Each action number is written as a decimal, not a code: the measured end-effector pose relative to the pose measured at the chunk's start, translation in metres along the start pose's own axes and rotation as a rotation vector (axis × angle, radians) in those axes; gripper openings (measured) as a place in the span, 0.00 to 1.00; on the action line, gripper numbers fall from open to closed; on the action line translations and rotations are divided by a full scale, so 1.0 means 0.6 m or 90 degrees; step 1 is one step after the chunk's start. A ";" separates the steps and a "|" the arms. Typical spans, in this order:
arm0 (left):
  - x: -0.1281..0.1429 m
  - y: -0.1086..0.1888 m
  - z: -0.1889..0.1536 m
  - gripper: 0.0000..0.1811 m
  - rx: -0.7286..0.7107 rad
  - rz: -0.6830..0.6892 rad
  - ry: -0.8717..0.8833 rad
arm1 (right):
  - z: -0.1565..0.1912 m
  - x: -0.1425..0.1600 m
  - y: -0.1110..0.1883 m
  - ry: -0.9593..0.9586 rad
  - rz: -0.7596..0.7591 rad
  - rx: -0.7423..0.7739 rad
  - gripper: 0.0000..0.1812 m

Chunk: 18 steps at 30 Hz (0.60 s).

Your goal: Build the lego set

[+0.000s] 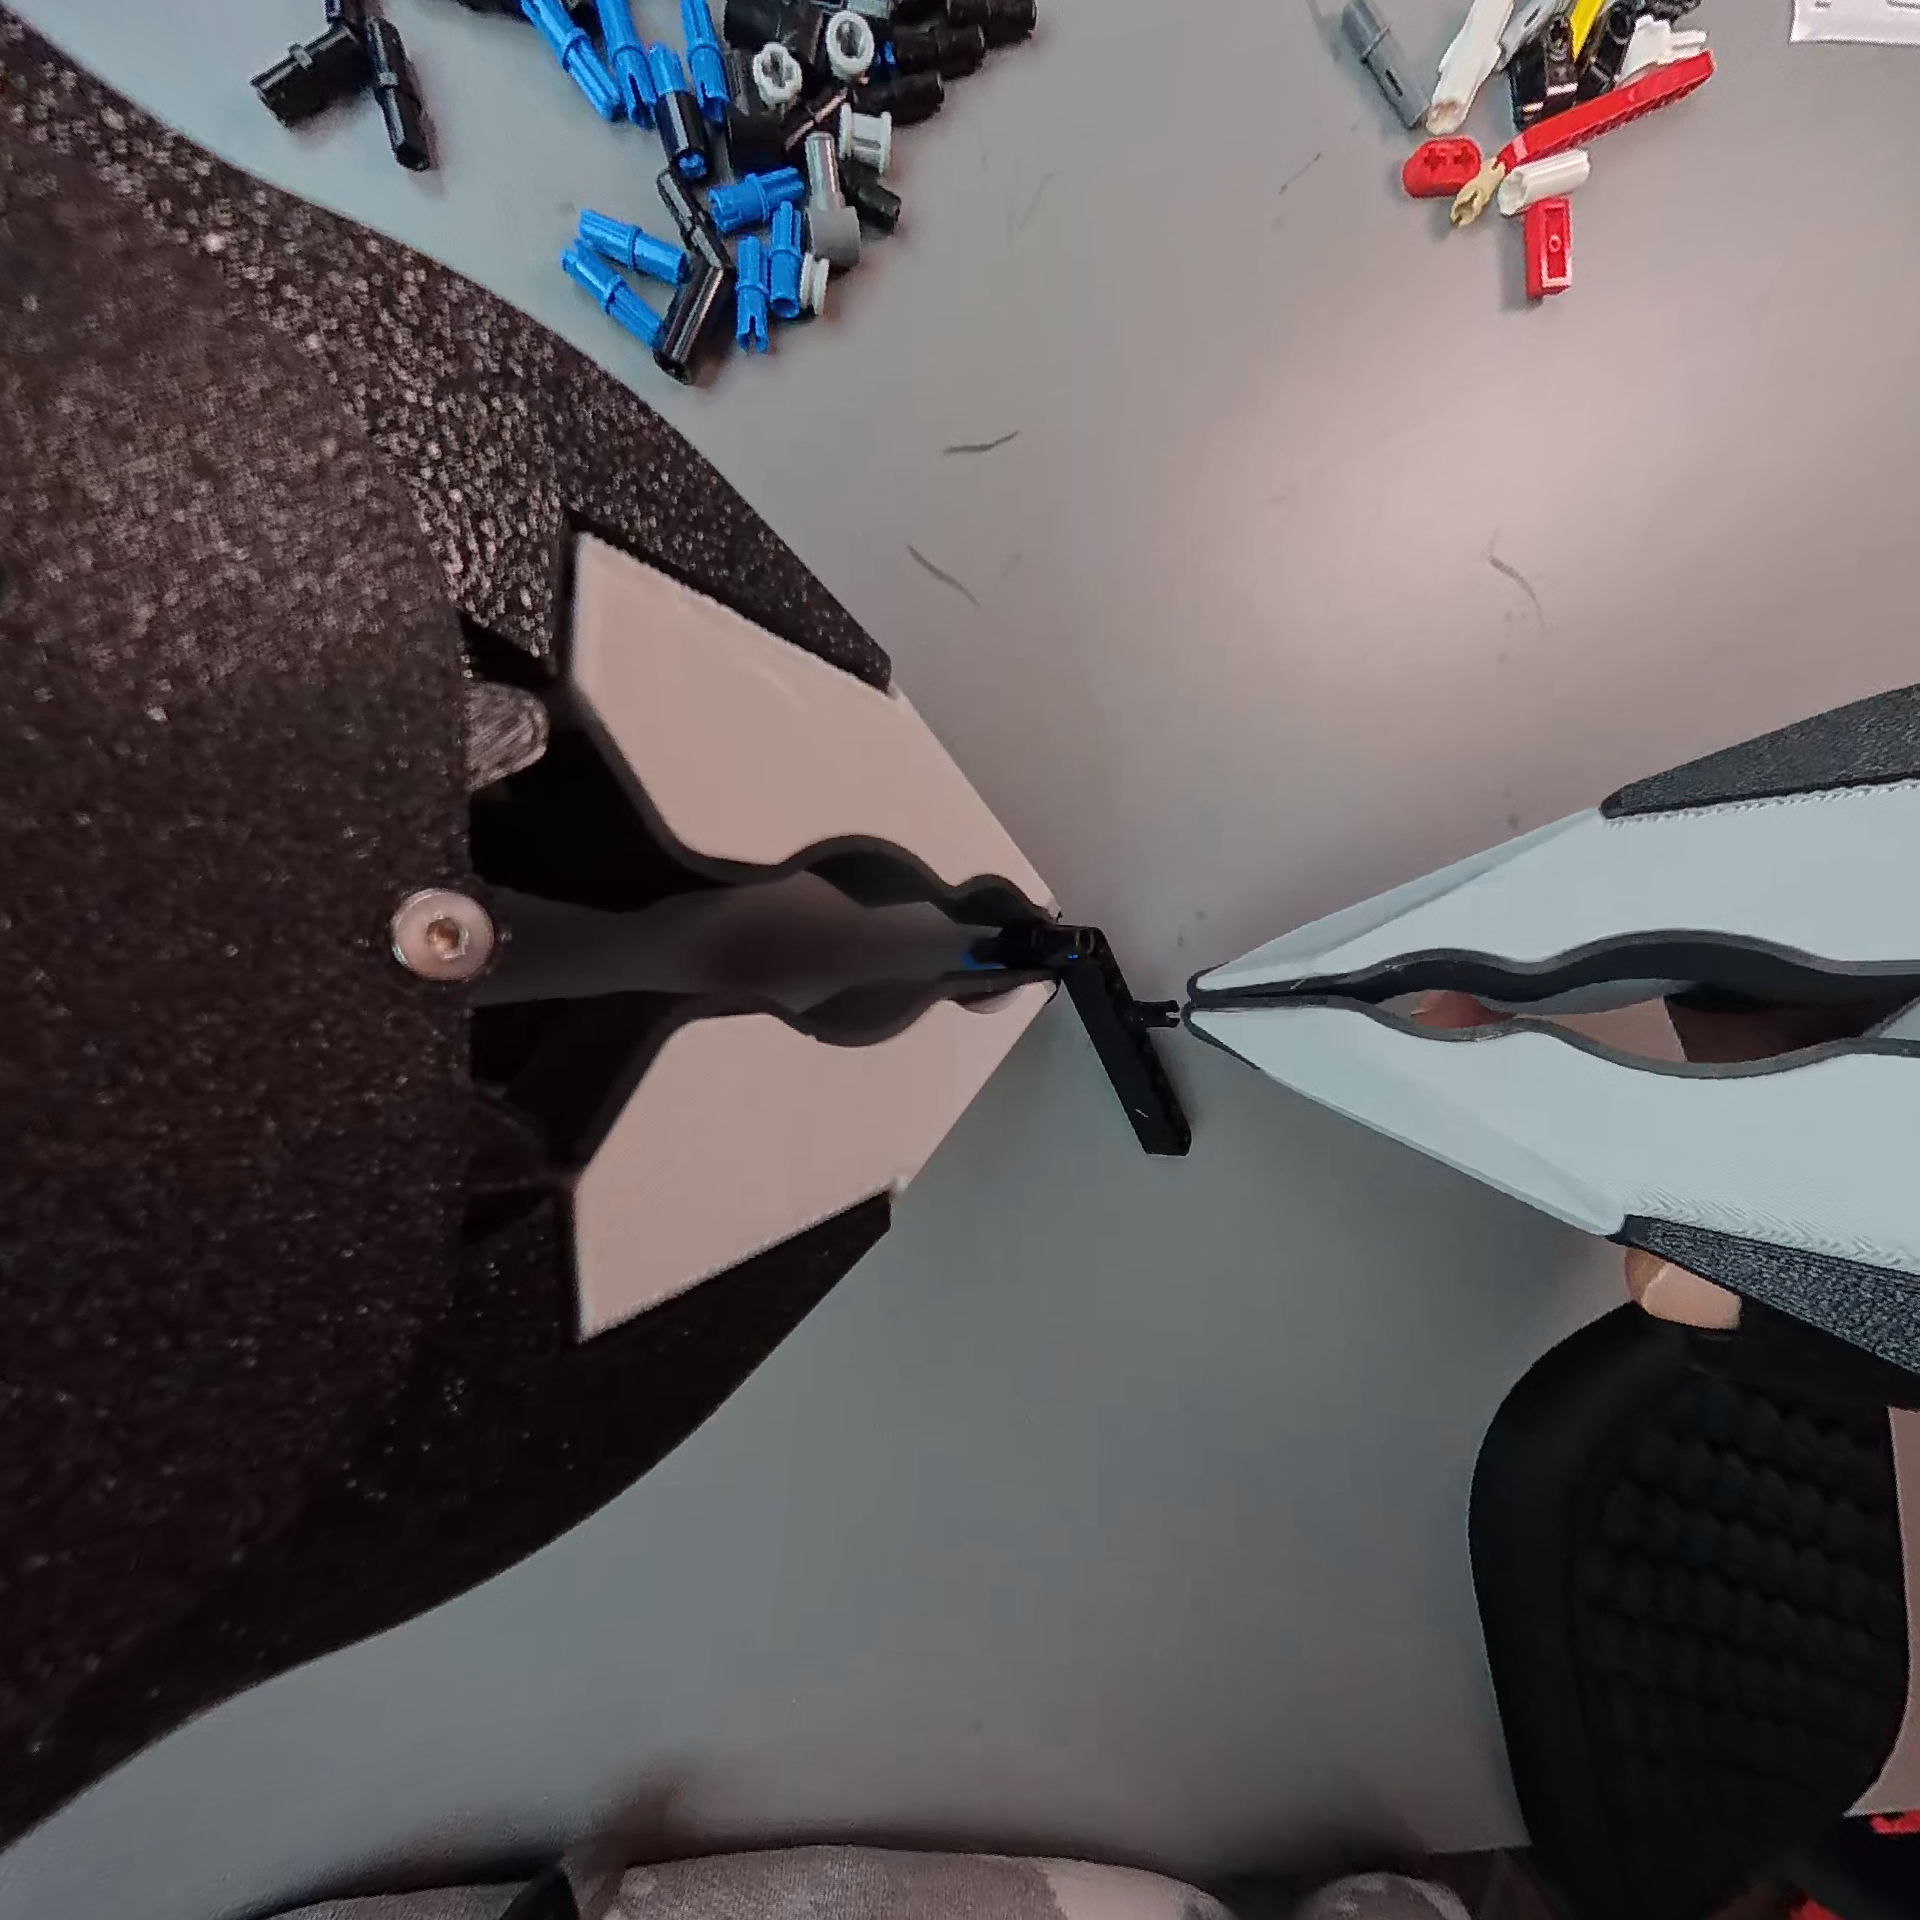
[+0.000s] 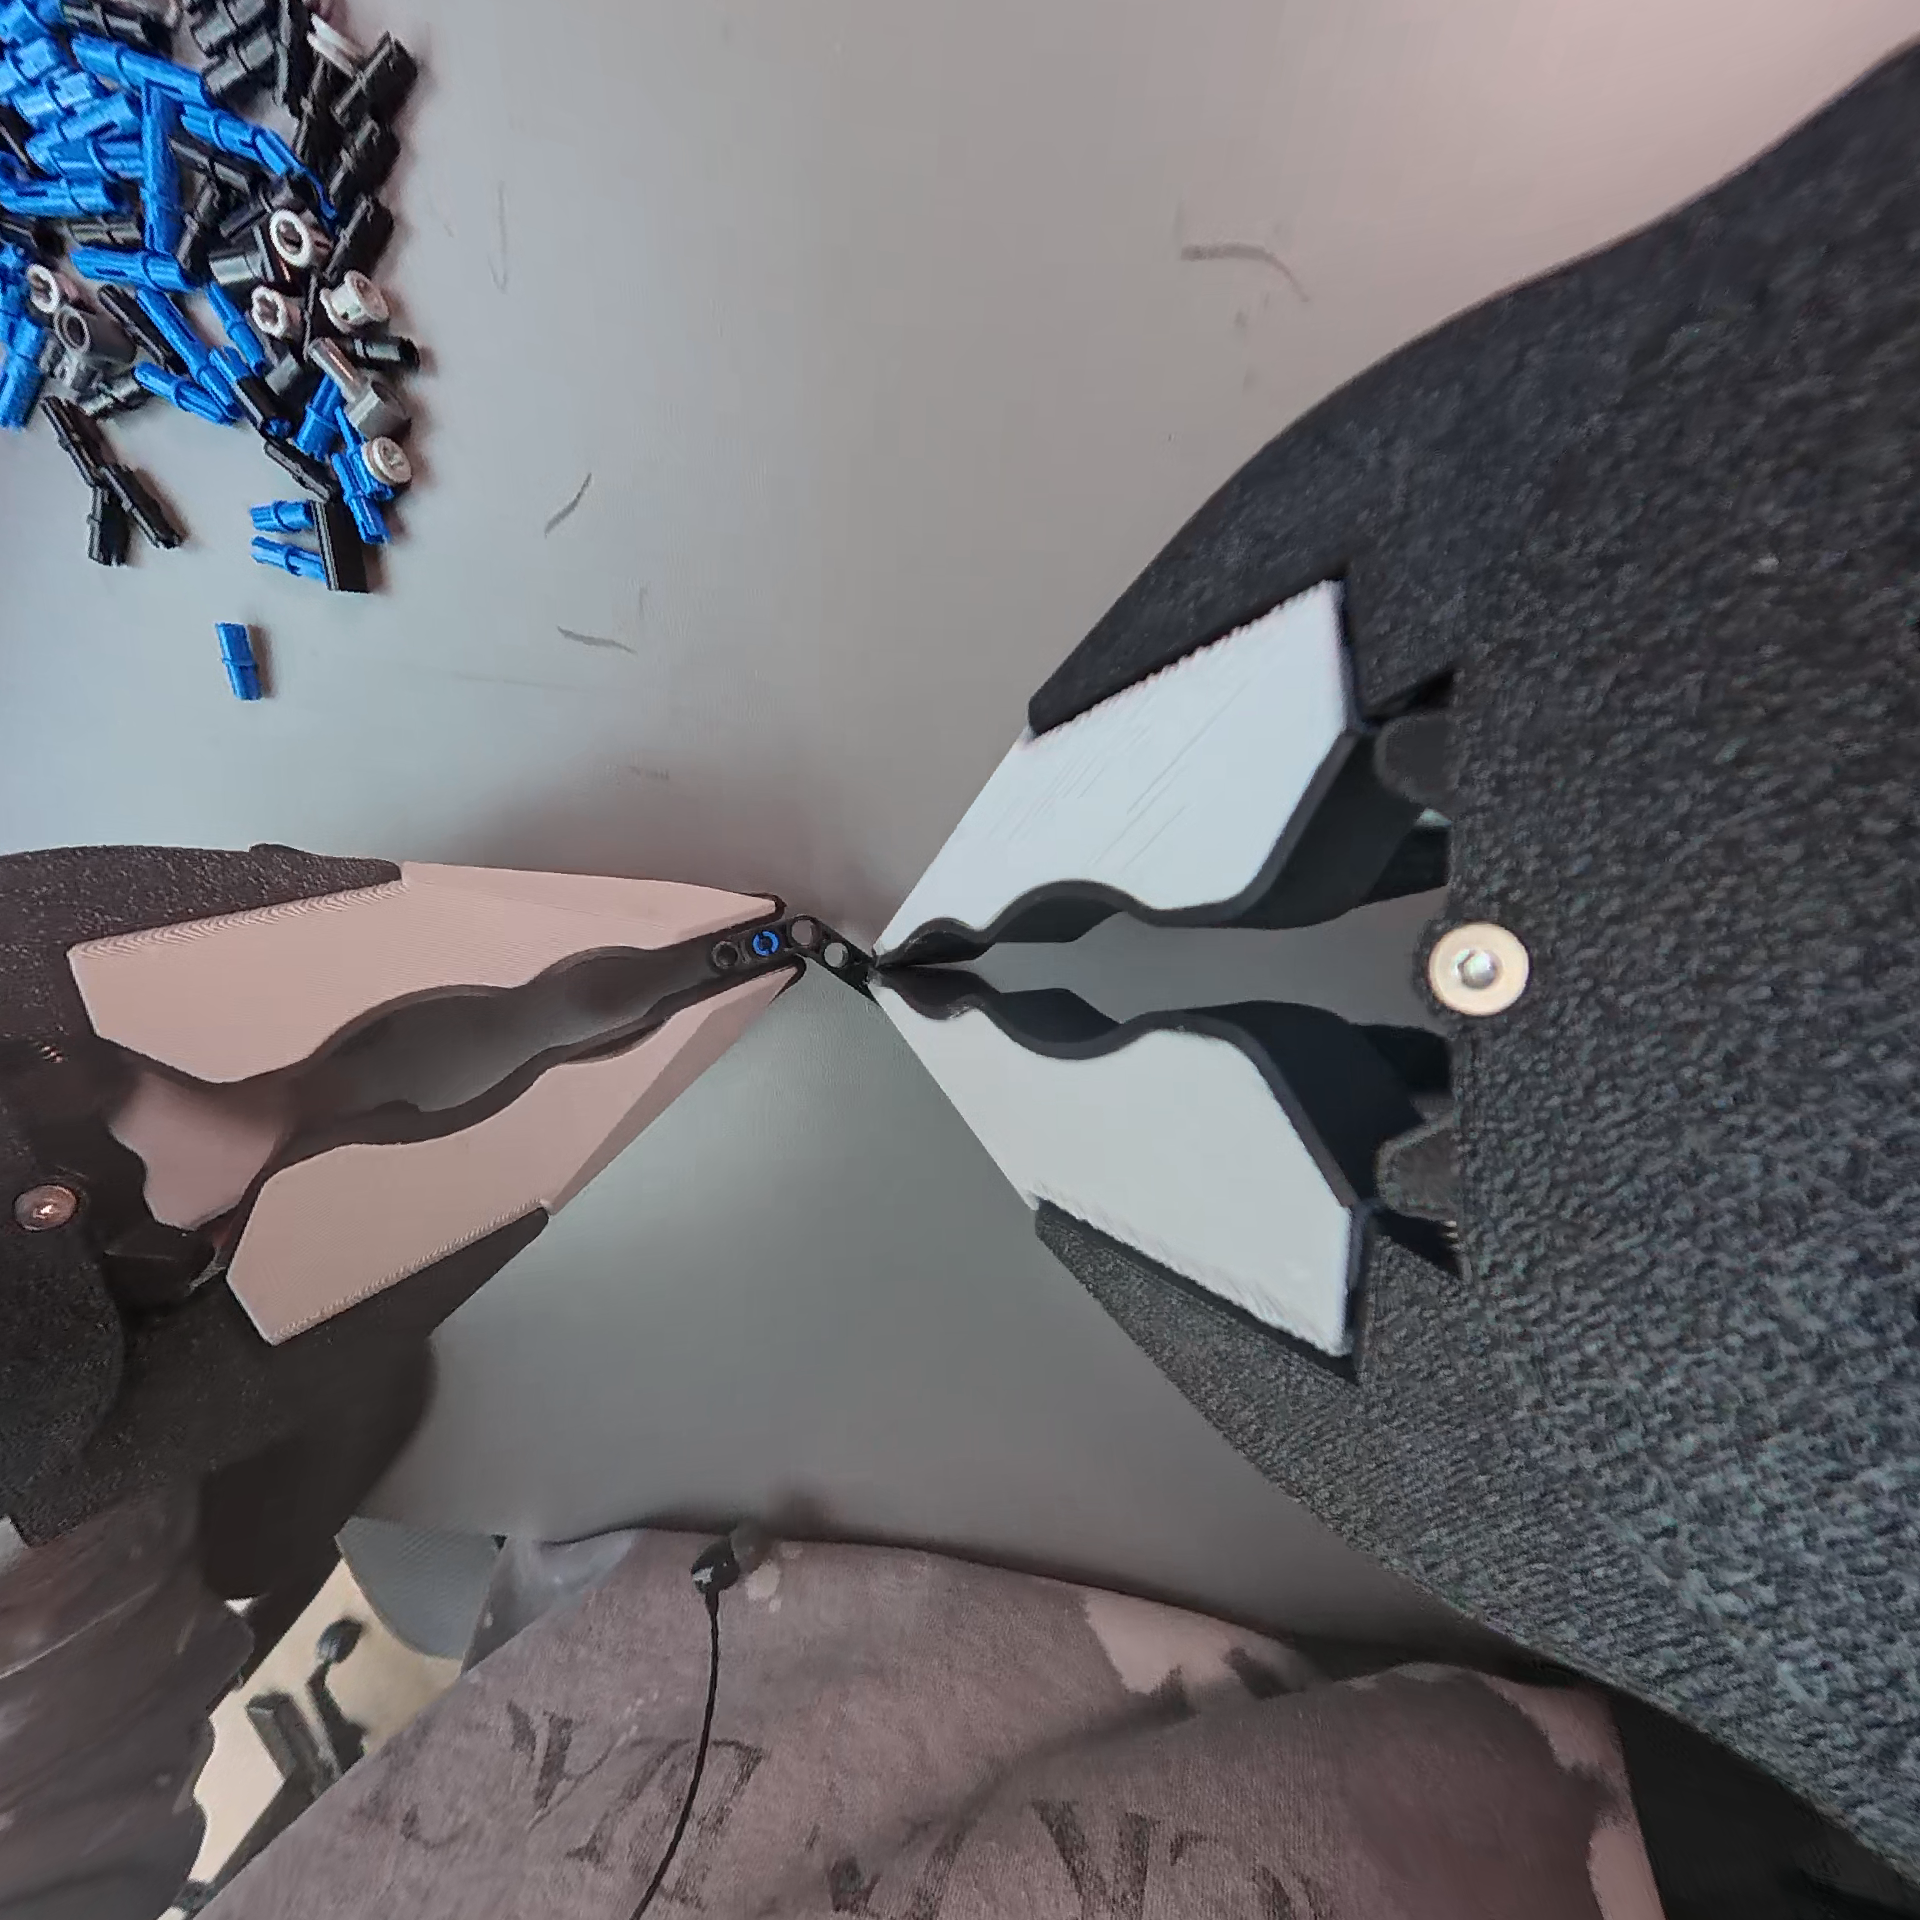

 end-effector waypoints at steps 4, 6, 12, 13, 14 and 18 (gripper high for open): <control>0.000 0.000 -0.001 0.04 -0.002 0.000 0.003 | 0.005 0.000 -0.005 0.016 0.013 0.009 0.00; 0.000 0.000 -0.002 0.04 -0.004 0.000 0.004 | 0.007 -0.003 -0.005 0.024 0.025 0.015 0.00; 0.000 -0.001 -0.002 0.04 -0.006 0.000 0.005 | 0.013 -0.023 -0.007 0.077 0.107 0.048 0.00; 0.000 -0.002 -0.003 0.04 -0.007 0.001 0.004 | 0.013 -0.026 -0.009 0.086 0.123 0.048 0.00; 0.001 -0.001 -0.003 0.04 -0.008 0.001 0.003 | 0.013 -0.029 -0.010 0.093 0.134 0.043 0.00; 0.001 -0.001 -0.007 0.04 -0.018 0.002 -0.003 | 0.013 -0.035 -0.014 0.105 0.152 0.017 0.00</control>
Point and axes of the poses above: each gripper's, where its closed fingertips meet, y back along the fingers, x out of its underside, z = x × y across the jaws, the point moved 10 cm from there along y, back along the fingers, and after that the axes turned 7 degrees about z, right-handed, at the moved point
